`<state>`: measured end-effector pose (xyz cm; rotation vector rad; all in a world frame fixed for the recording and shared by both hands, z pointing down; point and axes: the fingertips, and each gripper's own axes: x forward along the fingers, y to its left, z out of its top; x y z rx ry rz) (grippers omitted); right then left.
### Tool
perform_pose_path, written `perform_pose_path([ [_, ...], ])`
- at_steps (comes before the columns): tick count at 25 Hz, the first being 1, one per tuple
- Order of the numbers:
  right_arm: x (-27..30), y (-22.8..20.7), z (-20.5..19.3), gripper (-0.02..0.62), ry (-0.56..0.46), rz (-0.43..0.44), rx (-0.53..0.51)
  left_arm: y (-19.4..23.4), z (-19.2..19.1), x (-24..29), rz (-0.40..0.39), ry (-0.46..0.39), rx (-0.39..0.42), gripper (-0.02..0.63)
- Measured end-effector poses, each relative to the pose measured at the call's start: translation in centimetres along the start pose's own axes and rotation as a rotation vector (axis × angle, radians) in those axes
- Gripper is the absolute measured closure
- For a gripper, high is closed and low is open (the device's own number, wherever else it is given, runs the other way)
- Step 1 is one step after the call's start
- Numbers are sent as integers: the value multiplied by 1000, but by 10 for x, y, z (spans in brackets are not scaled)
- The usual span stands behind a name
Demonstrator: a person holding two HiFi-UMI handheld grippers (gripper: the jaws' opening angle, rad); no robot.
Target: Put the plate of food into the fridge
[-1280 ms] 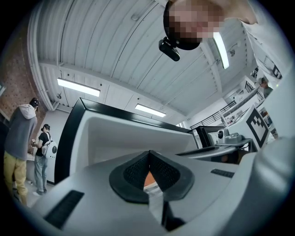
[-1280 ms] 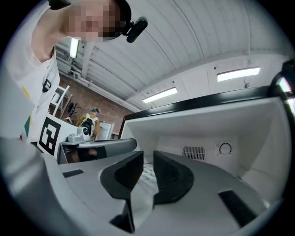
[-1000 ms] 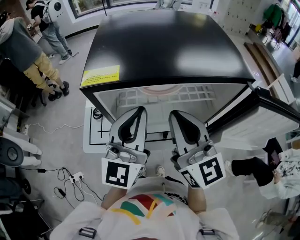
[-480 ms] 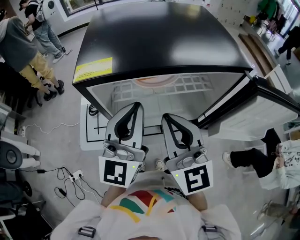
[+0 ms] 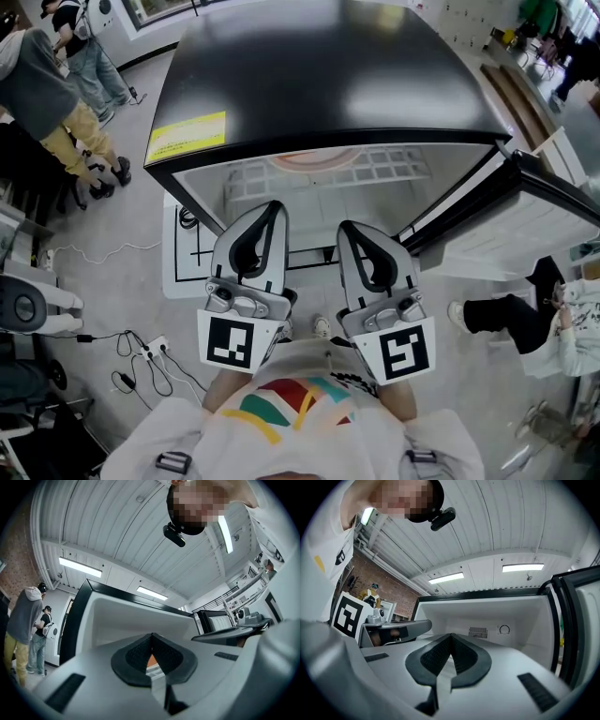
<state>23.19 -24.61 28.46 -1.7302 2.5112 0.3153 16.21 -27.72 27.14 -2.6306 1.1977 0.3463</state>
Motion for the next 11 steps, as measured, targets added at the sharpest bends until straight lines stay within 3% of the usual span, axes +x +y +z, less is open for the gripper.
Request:
perform_pose_path([
  [11,1,0,-5,595,29,-3,14,-1,-1,2,-4,1,0,598],
])
